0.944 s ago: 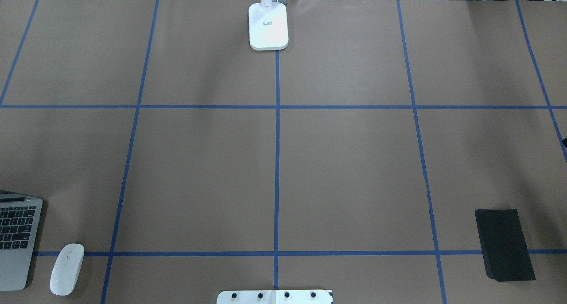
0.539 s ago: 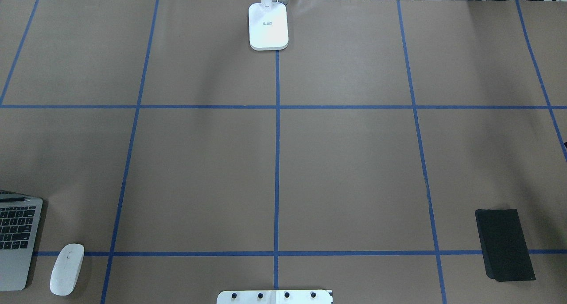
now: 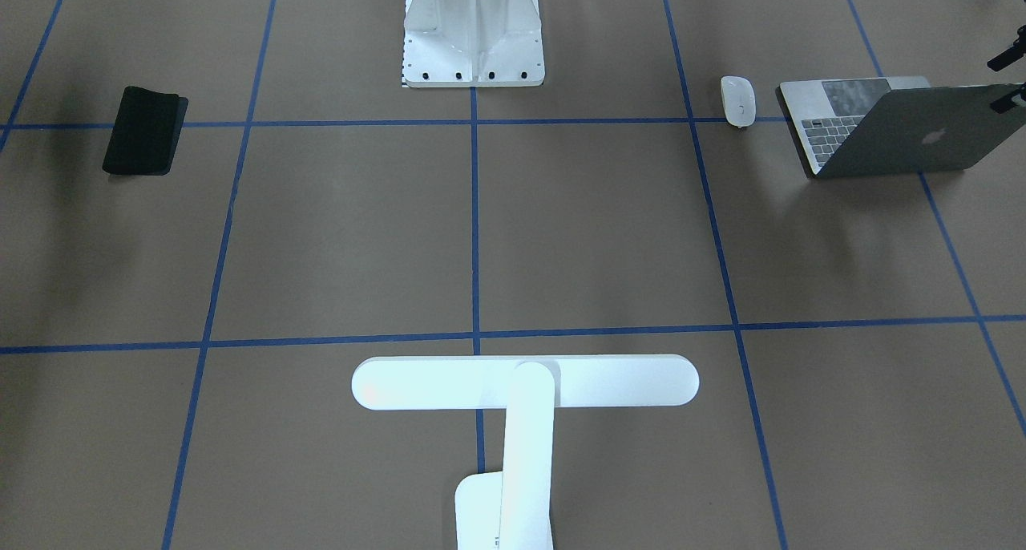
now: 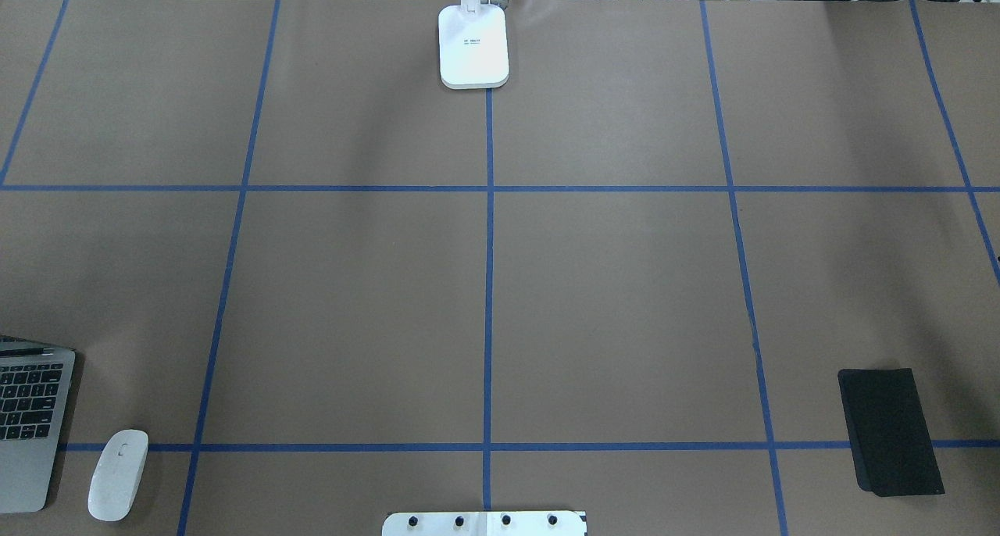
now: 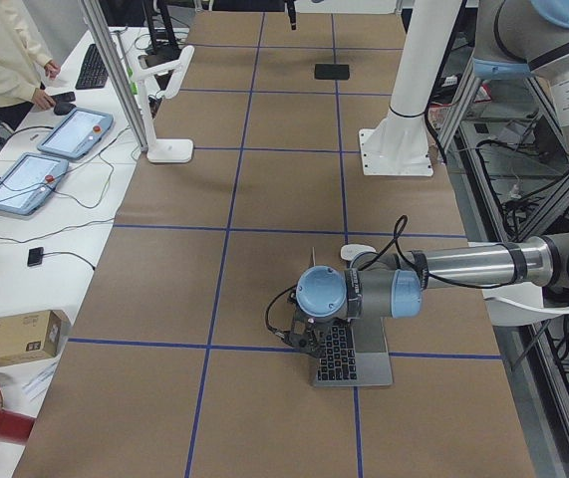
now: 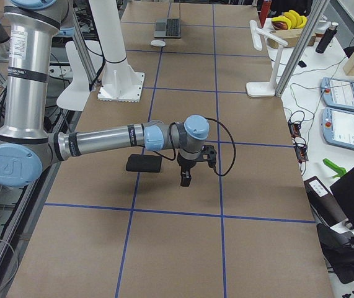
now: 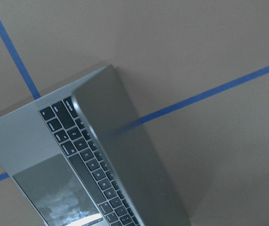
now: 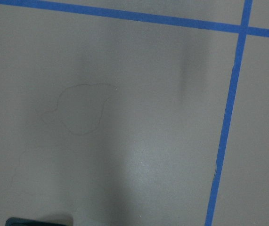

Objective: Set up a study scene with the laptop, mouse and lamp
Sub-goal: 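Grasp the silver laptop's edge with the left gripper and lift it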

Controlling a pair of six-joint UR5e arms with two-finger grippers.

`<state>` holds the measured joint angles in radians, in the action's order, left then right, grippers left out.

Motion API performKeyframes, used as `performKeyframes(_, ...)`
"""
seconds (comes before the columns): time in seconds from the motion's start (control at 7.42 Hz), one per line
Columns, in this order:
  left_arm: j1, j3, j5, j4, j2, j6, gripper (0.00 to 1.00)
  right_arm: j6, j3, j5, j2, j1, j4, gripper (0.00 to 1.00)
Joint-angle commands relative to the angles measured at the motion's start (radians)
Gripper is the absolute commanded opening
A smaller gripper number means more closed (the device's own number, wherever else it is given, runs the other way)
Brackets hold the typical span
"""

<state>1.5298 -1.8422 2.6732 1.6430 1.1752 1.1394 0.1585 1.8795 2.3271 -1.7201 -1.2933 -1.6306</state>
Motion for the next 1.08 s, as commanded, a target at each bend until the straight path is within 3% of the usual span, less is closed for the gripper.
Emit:
performKeyframes(0.0, -0.030, 0.055, 0.013, 0.062, 0.006, 0.003, 1.00, 0.006, 0.001, 0.026, -0.034, 0.000, 0.055, 1.00)
performKeyframes(0.4, -0.040, 0.098, 0.059, 0.121, 0.012, 0.026, 0.96, 0.006, 0.016, 0.031, -0.047, 0.000, 0.061, 1.00)
performKeyframes(0.54, -0.040, 0.100, 0.066, 0.135, 0.021, 0.064, 0.69, 0.006, 0.017, 0.031, -0.047, -0.001, 0.061, 1.00)
performKeyframes(0.67, -0.042, 0.103, 0.076, 0.135, 0.036, 0.086, 0.27, 0.006, 0.017, 0.031, -0.047, 0.000, 0.061, 1.00)
performKeyframes(0.81, -0.042, 0.112, 0.092, 0.135, 0.053, 0.088, 0.00, 0.006, 0.018, 0.029, -0.047, -0.001, 0.061, 1.00)
performKeyframes(0.94, -0.040, 0.136, 0.114, 0.135, 0.079, 0.088, 0.00, 0.006, 0.018, 0.029, -0.047, -0.001, 0.061, 1.00)
